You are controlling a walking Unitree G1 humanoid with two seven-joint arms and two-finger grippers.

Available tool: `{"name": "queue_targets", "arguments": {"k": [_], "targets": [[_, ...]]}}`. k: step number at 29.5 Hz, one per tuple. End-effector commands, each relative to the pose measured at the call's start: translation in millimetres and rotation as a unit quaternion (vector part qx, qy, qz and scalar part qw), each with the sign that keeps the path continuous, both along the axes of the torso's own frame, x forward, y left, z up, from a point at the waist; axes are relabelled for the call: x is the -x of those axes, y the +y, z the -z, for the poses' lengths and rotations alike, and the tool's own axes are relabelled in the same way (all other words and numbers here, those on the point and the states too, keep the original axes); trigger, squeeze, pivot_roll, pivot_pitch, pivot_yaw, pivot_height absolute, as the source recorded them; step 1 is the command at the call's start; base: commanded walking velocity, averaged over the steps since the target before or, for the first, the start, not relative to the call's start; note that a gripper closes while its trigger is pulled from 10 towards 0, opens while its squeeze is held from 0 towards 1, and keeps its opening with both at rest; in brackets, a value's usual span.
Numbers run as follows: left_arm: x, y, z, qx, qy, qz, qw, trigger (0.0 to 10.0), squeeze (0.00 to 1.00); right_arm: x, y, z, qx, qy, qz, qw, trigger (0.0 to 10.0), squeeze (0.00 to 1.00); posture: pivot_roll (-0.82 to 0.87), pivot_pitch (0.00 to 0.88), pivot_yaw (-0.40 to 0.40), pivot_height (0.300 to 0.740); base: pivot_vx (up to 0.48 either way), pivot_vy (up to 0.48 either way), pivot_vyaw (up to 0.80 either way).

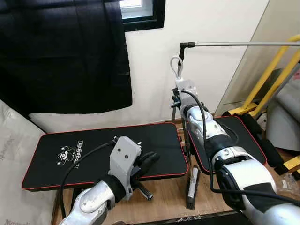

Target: Sweep floor

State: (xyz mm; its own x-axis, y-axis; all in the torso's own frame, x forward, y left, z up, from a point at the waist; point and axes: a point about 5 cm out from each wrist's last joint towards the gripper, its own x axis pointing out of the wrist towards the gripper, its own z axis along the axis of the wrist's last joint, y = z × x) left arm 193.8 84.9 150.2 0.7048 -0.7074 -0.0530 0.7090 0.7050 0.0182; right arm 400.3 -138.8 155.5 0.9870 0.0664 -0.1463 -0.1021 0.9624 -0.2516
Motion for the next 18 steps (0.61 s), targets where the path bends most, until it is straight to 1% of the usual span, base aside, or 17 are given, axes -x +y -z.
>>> {"name": "queue_targets", "arguments": {"k": [1,2,3,4,5,6,7,8,10,11,13,14,15,16,17,18], "targets": [[4.1,-3.9,2,-0.003,0.01,0.037,0.999,10.0,0.0,-0.7,-6.8,-2,-0.005,0.0,-0.006,1.0,0.0,0.0,-0.01,0.103,-0.03,0.74,0.0,0.0,0.0],[4.1,-3.9,2,-0.003,0.01,0.037,0.999,10.0,0.0,-0.7,-6.8,-2,-0.005,0.0,-0.006,1.0,0.0,0.0,-0.01,0.103,-0.03,0.74,0.0,0.0,0.0],[4.1,-4.5,3,-0.003,0.01,0.037,0.999,10.0,0.0,-0.4,-9.5,-6,-0.02,0.001,-0.036,0.999,0.0,0.0,-0.02,0.1,-0.035,0.74,0.0,0.0,0.0],[4.1,-4.5,3,-0.003,0.01,0.037,0.999,10.0,0.0,-0.4,-9.5,-6,-0.02,0.001,-0.036,0.999,0.0,0.0,-0.02,0.1,-0.035,0.74,0.0,0.0,0.0],[4.0,-4.8,3,-0.003,0.01,0.037,0.999,10.0,0.0,0.1,-10.1,-7,-0.026,0.002,-0.051,0.998,0.0,0.0,-0.02,0.1,-0.035,0.74,0.0,0.0,0.0],[3.9,-4.9,3,-0.003,0.01,0.037,0.999,10.0,0.0,1.8,-11.7,-8,-0.023,0.007,-0.081,0.996,0.0,0.0,-0.02,0.098,-0.036,0.74,0.0,0.0,0.0],[3.5,-4.8,3,-0.002,0.01,0.037,0.999,10.0,0.0,5.1,-18.0,-12,-0.015,0.014,-0.122,0.992,0.0,0.0,-0.04,0.091,-0.036,0.74,0.0,0.0,0.0],[3.5,-4.8,3,-0.002,0.01,0.037,0.999,10.0,0.0,5.1,-18.0,-12,-0.015,0.014,-0.122,0.992,0.0,0.0,-0.04,0.091,-0.036,0.74,0.0,0.0,0.0],[2.4,-4.1,4,-0.002,0.01,0.037,0.999,10.0,0.0,11.5,-28.4,-17,0.008,0.026,-0.174,0.984,0.0,0.0,-0.05,0.083,-0.037,0.74,0.0,0.0,0.0],[2.4,-4.1,4,-0.002,0.01,0.037,0.999,10.0,0.0,11.5,-28.4,-17,0.008,0.026,-0.174,0.984,0.0,0.0,-0.05,0.083,-0.037,0.74,0.0,0.0,0.0],[0.7,-3.5,5,-0.002,0.01,0.038,0.999,10.0,0.0,17.3,-46.9,-31,0.037,0.027,-0.196,0.979,0.0,0.0,-0.07,0.068,-0.031,0.74,0.0,0.0,0.0],[0.7,-3.5,5,-0.002,0.01,0.038,0.999,10.0,0.0,17.3,-46.9,-31,0.037,0.027,-0.196,0.979,0.0,0.0,-0.07,0.068,-0.031,0.74,0.0,0.0,0.0],[-0.3,-3.4,6,-0.002,0.01,0.039,0.999,10.0,0.0,19.0,-54.6,-37,0.045,0.025,-0.199,0.979,0.0,0.0,-0.08,0.058,-0.029,0.74,0.0,0.0,0.0],[-0.3,-3.4,6,-0.002,0.01,0.039,0.999,10.0,0.0,19.0,-54.6,-37,0.045,0.025,-0.199,0.979,0.0,0.0,-0.08,0.058,-0.029,0.74,0.0,0.0,0.0],[-1.2,-3.5,6,-0.003,0.009,0.04,0.999,10.0,0.0,20.0,-60.7,-42,0.052,0.024,-0.198,0.978,0.0,0.0,-0.08,0.053,-0.028,0.74,0.0,0.0,0.0],[-1.2,-3.5,6,-0.003,0.009,0.04,0.999,10.0,0.0,20.0,-60.7,-42,0.052,0.024,-0.198,0.978,0.0,0.0,-0.08,0.053,-0.028,0.74,0.0,0.0,0.0]]}}
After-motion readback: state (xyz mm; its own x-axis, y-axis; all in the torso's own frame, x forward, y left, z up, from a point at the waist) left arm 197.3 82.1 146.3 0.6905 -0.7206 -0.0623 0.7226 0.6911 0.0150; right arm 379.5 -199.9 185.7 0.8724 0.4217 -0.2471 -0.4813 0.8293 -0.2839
